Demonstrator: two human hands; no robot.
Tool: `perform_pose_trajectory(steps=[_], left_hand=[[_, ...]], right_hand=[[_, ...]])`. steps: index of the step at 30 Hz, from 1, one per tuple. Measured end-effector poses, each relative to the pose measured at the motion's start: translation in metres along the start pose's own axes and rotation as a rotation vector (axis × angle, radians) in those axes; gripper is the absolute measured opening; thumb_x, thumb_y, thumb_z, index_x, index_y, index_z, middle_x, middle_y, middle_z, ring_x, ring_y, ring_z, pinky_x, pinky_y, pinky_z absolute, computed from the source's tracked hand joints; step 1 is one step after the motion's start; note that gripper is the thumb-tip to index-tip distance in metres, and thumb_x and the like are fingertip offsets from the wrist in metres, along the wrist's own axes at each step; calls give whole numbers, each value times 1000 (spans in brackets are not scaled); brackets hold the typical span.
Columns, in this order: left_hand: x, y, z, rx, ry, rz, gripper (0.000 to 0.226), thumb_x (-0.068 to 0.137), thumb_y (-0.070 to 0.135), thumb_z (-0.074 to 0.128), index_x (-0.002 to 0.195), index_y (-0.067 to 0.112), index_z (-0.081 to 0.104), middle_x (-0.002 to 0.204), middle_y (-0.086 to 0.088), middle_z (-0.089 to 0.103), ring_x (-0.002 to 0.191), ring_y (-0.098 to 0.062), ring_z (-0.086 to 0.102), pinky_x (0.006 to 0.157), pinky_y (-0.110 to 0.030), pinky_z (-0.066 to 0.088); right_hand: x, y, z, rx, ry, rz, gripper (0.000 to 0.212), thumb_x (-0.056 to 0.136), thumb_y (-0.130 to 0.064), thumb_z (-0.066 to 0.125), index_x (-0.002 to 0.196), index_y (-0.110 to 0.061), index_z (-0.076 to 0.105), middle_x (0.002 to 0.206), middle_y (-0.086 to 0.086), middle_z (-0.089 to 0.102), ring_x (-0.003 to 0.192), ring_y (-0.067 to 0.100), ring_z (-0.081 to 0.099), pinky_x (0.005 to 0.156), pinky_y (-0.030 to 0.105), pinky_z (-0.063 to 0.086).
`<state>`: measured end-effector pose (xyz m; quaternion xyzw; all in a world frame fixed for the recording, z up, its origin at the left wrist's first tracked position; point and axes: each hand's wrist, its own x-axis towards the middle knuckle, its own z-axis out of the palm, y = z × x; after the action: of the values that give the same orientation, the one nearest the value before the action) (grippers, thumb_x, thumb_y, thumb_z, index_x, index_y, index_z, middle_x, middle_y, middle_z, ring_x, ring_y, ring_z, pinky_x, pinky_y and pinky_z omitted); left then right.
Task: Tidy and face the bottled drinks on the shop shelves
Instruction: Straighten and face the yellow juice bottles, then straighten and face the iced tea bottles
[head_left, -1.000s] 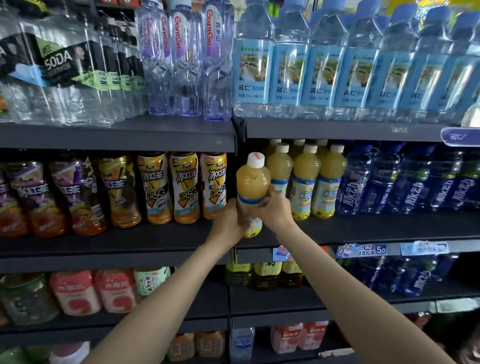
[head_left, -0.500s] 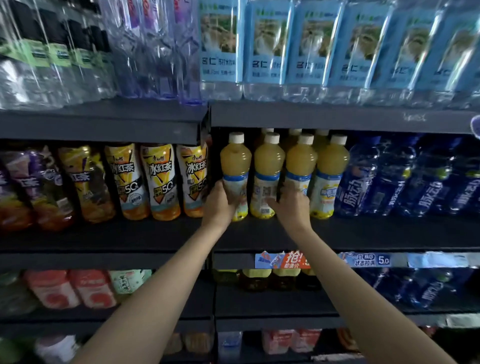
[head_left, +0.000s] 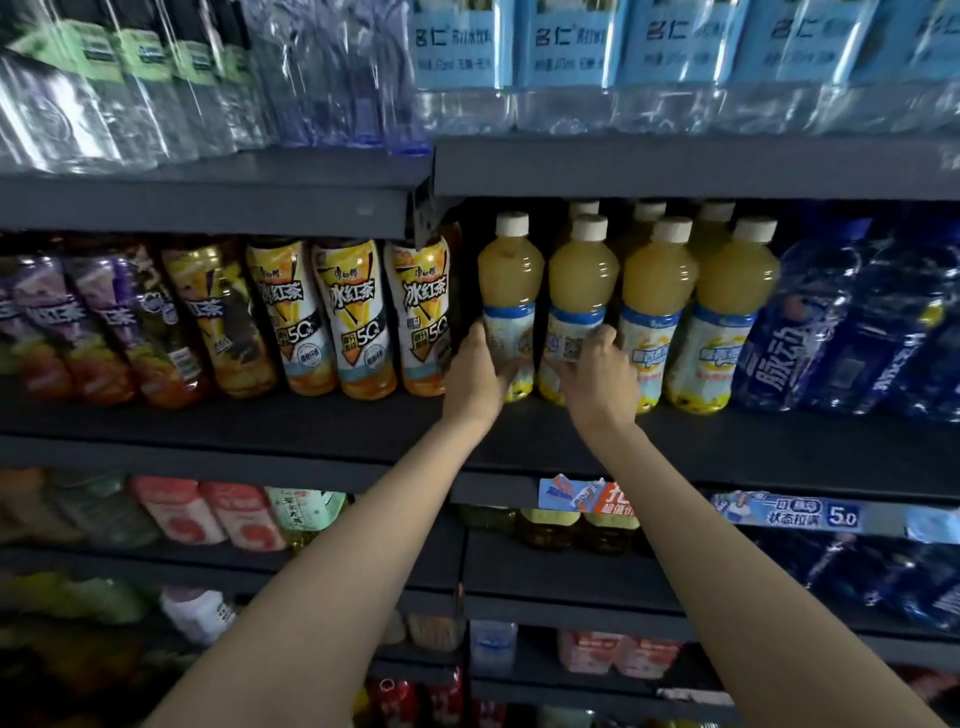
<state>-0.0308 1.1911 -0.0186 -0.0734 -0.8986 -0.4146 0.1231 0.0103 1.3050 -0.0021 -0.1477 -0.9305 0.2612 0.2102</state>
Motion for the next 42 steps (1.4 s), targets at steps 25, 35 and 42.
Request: perform_pose_trajectory(steps=[25, 35, 42], left_hand=[[-48, -120, -142, -46, 179, 103, 33, 89, 5, 54, 121, 8, 46, 119, -4, 53, 106, -17, 52, 77, -13, 34], [-63, -129, -185, -138, -201, 189, 50, 91, 17, 57, 135, 12, 34, 125, -6, 51, 112, -20, 51, 85, -27, 40], [-78, -129, -233, -850, -688, -181, 39, 86, 30, 61, 121, 14, 54, 114, -7, 64, 113, -23, 59, 98, -38, 47]], right_hand=[[-13, -129, 78, 356, -65, -9, 52, 85, -29, 69, 116, 1, 39, 120, 20, 52, 110, 36, 52, 79, 41, 42], [-99, -158, 53, 284, 131, 159, 60, 78, -29, 76, 117, -2, 39, 114, 17, 56, 102, 35, 56, 71, 38, 43], [-150, -193, 12, 1067, -253, 278, 27, 80, -16, 74, 102, -8, 60, 106, 14, 70, 97, 34, 66, 88, 43, 54]])
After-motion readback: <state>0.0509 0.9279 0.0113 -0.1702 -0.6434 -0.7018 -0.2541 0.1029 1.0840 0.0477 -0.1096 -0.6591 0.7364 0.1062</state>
